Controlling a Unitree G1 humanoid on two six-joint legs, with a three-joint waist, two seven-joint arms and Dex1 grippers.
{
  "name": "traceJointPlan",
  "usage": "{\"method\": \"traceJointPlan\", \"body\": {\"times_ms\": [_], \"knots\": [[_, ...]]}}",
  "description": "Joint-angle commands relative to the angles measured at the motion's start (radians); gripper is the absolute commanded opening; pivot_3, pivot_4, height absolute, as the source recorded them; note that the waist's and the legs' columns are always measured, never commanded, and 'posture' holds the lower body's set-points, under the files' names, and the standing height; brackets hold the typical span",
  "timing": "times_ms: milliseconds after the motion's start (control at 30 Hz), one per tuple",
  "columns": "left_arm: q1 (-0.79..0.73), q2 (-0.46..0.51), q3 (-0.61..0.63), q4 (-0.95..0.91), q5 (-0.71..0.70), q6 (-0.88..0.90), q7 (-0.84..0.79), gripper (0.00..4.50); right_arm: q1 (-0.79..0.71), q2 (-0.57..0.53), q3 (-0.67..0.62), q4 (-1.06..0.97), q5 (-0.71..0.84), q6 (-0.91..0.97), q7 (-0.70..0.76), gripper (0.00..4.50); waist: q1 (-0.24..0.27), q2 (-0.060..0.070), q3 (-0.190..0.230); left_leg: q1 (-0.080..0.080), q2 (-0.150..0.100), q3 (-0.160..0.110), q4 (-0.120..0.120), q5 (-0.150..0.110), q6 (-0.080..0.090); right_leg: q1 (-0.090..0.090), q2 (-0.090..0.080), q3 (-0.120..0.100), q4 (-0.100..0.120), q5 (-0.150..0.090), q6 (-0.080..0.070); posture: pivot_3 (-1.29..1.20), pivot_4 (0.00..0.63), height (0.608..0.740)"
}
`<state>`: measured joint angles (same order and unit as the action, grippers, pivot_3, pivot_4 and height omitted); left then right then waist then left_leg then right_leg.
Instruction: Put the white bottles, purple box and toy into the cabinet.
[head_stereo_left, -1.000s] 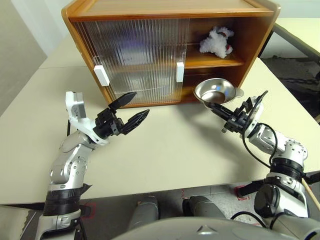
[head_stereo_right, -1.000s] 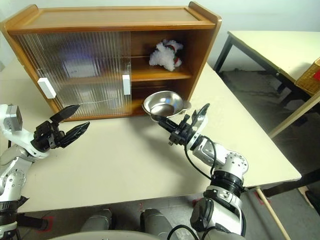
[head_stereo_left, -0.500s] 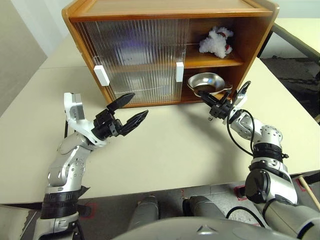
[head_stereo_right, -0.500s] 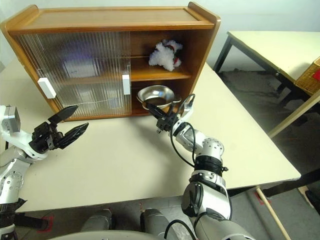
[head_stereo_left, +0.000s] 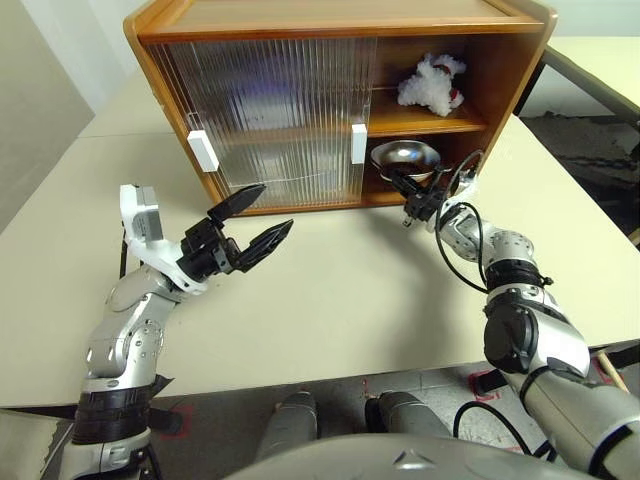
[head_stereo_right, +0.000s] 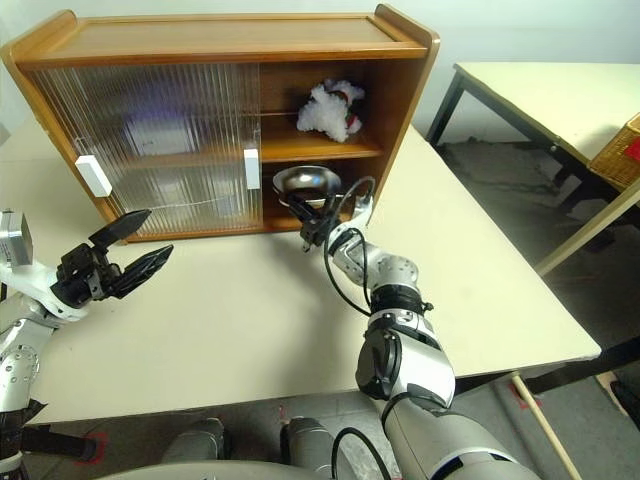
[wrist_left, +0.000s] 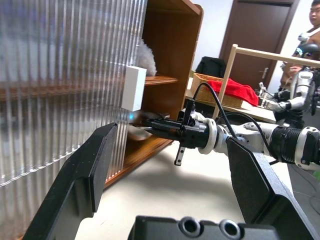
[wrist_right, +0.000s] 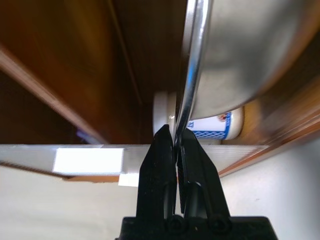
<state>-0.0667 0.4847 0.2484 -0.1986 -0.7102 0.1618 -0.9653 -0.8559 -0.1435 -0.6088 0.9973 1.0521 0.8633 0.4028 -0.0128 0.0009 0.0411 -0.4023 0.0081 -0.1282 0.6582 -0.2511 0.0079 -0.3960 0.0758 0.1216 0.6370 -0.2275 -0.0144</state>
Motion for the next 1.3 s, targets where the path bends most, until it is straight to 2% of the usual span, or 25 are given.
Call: {"method": "traceJointPlan", "body": {"times_ms": [33,400,1033,1067,1100,1300], "knots": [[0.017,0.007,0.01,-0.029,-0.008,0.011,0.008,4.5,-0.04,-0.008,-0.001,0.08,-0.053,-0.055,0.049,0.05,0.002,0.0,0.0,0.0,0.0,0.0,0.0,0.0,0.0,0.0,0.0,0.0,0.0,0.0,0.0,0.06,0.052,0.74],[0.052,0.023,0.036,-0.074,-0.02,0.024,0.032,4.5,-0.116,-0.008,-0.043,0.265,-0.156,-0.262,0.099,0.05,0.018,0.0,0.0,0.0,0.0,0.0,0.0,0.0,0.0,0.0,0.0,0.0,0.001,0.001,-0.003,0.1,0.057,0.74],[0.16,0.031,0.082,-0.176,-0.041,0.025,0.092,4.5,-0.17,0.016,-0.103,0.314,-0.228,-0.393,0.069,0.05,0.063,0.0,0.0,0.001,0.0,0.0,0.0,-0.001,-0.003,-0.002,0.0,-0.001,0.006,-0.003,-0.012,0.18,0.046,0.74],[0.161,0.031,0.082,-0.177,-0.042,0.025,0.092,4.5,-0.171,0.017,-0.102,0.314,-0.233,-0.398,0.068,0.51,0.066,0.0,0.0,0.001,0.0,0.0,0.0,-0.001,-0.003,-0.002,0.0,-0.001,0.008,-0.004,-0.013,0.18,0.046,0.74],[0.162,0.031,0.082,-0.178,-0.042,0.025,0.093,4.5,-0.172,0.018,-0.103,0.315,-0.236,-0.404,0.066,0.76,0.068,0.0,0.0,0.001,0.0,0.0,0.0,-0.001,-0.003,-0.003,0.0,-0.001,0.01,-0.005,-0.014,0.18,0.045,0.74],[0.14,0.031,0.069,-0.16,-0.039,0.024,0.087,4.5,-0.171,0.009,-0.115,0.313,-0.245,-0.424,0.06,2.89,0.076,0.0,0.0,0.003,0.001,0.001,0.0,0.0,-0.004,-0.003,0.0,-0.002,0.014,-0.006,-0.016,0.16,0.043,0.74]]}}
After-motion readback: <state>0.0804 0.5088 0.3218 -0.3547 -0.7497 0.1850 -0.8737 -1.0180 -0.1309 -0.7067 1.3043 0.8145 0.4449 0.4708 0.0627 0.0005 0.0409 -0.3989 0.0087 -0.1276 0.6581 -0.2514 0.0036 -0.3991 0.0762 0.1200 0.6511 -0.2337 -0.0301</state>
